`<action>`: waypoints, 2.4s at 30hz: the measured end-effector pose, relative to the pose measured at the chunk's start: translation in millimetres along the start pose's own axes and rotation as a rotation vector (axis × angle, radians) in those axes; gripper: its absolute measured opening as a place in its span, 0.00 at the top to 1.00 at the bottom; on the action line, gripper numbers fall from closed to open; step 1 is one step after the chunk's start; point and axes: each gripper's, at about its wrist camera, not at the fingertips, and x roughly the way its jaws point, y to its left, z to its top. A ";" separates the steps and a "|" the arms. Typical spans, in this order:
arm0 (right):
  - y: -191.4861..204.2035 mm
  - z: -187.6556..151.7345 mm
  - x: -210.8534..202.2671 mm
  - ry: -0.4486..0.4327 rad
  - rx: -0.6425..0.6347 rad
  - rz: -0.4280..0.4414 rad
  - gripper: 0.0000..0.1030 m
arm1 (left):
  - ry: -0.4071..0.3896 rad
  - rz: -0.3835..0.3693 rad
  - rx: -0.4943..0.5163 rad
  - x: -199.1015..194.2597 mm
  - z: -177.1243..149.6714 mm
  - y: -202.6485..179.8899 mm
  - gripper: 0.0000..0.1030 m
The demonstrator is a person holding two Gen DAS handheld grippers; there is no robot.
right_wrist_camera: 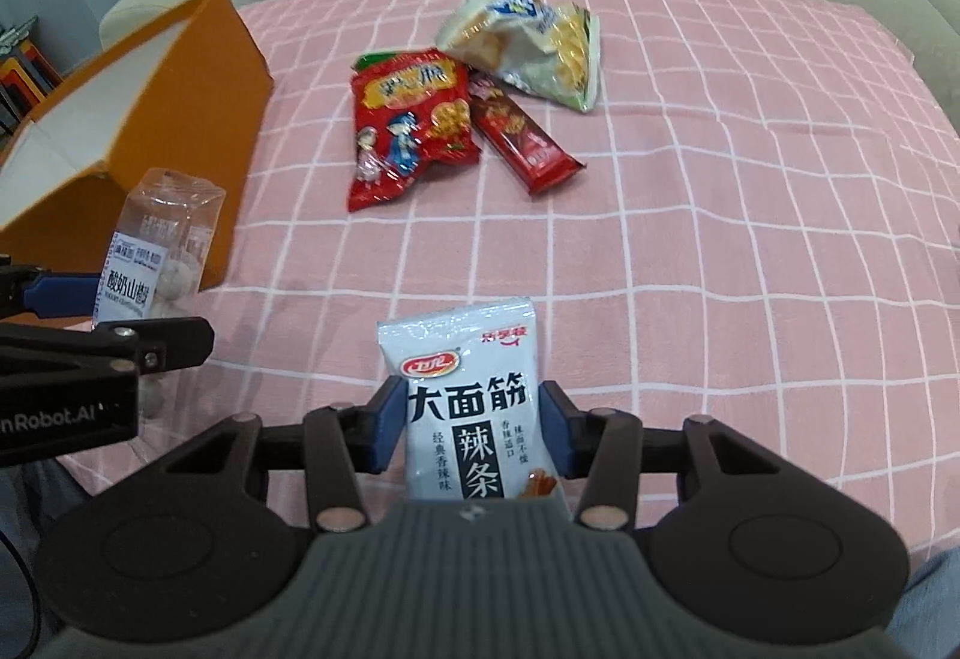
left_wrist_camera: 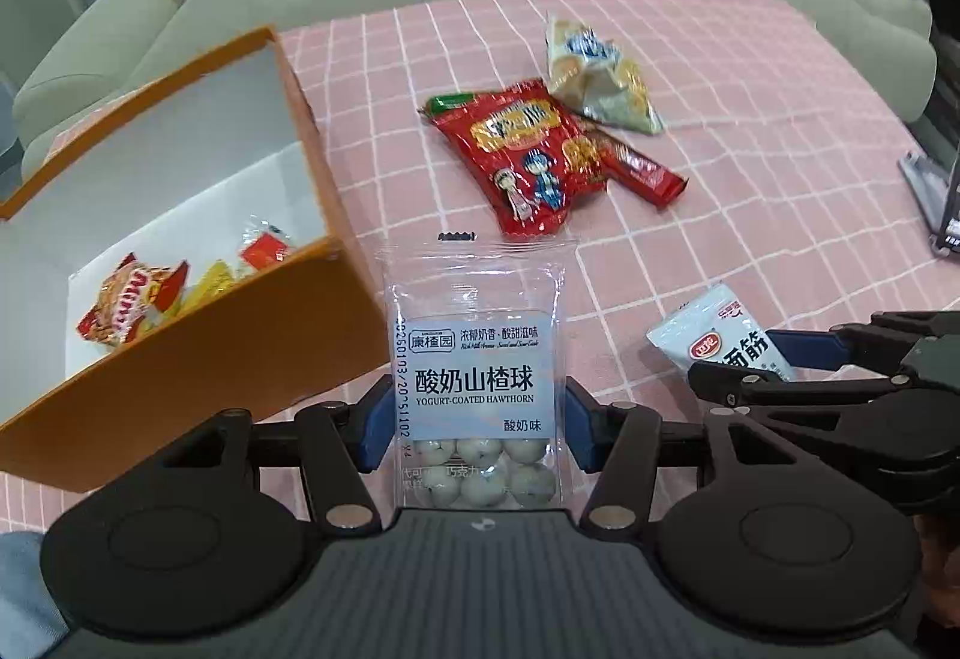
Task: Organize snacks
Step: 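Carry the yogurt-ball bag with the left tool while the right tool carries the latiao packet over the box, then open both tools to drop the bags into the box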
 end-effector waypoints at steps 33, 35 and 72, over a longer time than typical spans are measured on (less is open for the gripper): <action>142.8 93.3 -91.0 -0.318 -0.233 0.255 0.56 | -0.204 0.105 -0.222 -90.9 21.8 135.6 0.38; 150.8 100.0 -88.4 -0.320 -0.248 0.270 0.56 | -0.194 0.102 -0.238 -89.9 24.4 145.6 0.38; 260.4 148.5 90.4 -0.037 -0.630 0.097 0.56 | 0.188 0.217 -0.183 52.7 38.7 229.9 0.36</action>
